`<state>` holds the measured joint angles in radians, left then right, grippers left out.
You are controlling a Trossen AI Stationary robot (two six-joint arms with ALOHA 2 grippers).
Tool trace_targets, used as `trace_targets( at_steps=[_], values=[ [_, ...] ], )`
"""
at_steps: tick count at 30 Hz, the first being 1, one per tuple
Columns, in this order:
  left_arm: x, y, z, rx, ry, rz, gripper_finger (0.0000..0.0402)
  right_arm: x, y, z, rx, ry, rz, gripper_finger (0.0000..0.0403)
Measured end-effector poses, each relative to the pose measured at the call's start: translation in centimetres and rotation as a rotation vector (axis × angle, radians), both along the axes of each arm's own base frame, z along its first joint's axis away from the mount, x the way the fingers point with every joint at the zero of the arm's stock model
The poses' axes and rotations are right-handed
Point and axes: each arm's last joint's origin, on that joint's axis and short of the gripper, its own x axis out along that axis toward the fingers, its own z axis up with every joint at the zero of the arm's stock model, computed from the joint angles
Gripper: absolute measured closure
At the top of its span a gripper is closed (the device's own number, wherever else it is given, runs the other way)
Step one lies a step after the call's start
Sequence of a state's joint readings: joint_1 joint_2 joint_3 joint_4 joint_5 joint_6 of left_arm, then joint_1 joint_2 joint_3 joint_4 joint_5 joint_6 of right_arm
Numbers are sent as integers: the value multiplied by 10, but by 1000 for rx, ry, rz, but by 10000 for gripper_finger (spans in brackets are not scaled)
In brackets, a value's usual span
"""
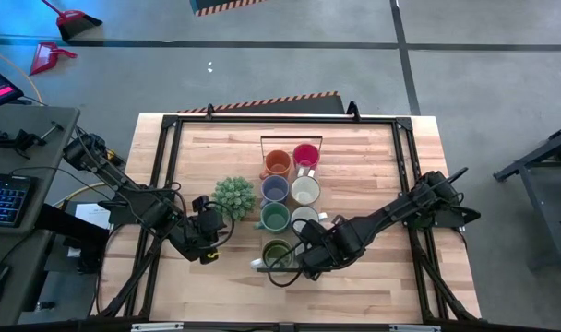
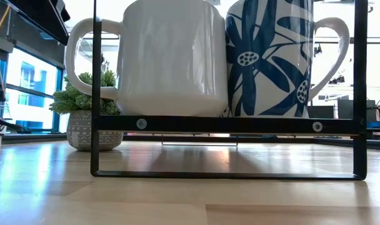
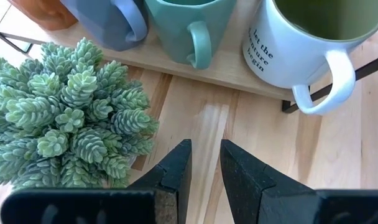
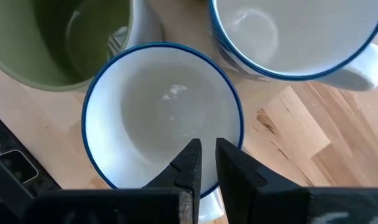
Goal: Place coffee mugs
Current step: Adjust the mugs
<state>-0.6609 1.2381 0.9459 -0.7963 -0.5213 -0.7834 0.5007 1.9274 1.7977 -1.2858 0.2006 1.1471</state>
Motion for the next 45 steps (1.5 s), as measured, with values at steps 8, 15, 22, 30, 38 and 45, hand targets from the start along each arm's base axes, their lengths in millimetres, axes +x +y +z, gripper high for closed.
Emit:
trace_targets(
  at_steps=[8,15,22,30,38,45],
  values=[
    [0,0,0,-2,1,-1,328,-1,0,-1,3,21,5,362],
    [0,0,0,-2,1,-1,328,3,2,2,-4,-31,61,362],
    [0,0,0,-2,1,-1,328,8,2,38,-59,-141,193,362],
    [0,-1,-1,-39,25,-15,328,-17,9,87,-363,-232,267,362],
    [0,-2,-1,-72,33,-14,328,-37,25,58,-580,-285,68,362],
    [-1,-3,-1,-91,46,-26,328,-57,16,12,-664,-313,-111,362]
  ],
)
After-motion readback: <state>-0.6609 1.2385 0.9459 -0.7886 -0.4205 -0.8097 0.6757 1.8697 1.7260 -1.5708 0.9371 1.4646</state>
